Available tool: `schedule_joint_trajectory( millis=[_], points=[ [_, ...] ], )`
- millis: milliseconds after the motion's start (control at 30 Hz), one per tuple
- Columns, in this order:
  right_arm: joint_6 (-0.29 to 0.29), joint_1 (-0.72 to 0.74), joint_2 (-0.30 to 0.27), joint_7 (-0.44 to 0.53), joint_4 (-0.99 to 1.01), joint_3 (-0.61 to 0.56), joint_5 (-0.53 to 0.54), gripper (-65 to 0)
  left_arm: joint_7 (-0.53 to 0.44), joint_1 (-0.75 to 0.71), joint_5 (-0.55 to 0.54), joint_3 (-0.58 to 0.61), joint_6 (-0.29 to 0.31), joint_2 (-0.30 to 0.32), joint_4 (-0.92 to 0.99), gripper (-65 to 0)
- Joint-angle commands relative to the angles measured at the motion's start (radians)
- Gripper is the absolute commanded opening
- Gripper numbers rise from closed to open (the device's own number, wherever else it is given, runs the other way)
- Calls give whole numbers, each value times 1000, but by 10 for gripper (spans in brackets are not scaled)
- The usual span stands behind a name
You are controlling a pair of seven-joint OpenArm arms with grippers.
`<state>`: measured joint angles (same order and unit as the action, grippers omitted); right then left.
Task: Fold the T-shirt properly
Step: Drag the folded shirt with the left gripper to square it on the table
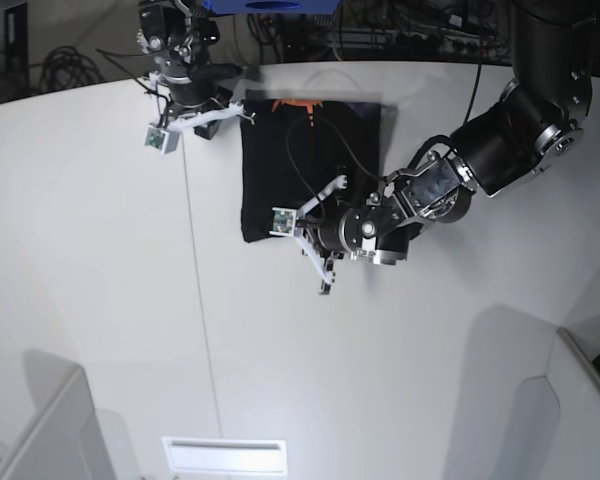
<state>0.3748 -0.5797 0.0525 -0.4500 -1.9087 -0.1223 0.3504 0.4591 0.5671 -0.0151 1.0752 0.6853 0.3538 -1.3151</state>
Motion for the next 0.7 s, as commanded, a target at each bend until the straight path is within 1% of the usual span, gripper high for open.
schedule_joint_trajectory(
  millis=[0, 200, 300, 467, 667],
  points=[
    [-3, -6, 4, 16, -15, -1, -6, -650, 7, 12, -1, 0, 13, 3, -2, -650],
    [-3, -10, -1, 16, -15, 0, -6, -650, 14, 12, -1, 0, 13, -19, -4, -650],
    [-3, -15, -4, 16, -15, 0, -6, -650, 17, 12, -1, 0, 13, -19, -10, -650],
    [-3, -15, -6, 16, -15, 5, -6, -650, 128, 26, -1, -3, 13, -20, -14, -650],
    [-7, -12, -6, 16, -15, 0, -6, -650, 137, 29, -1, -10, 13, -20, -22, -650]
  ],
)
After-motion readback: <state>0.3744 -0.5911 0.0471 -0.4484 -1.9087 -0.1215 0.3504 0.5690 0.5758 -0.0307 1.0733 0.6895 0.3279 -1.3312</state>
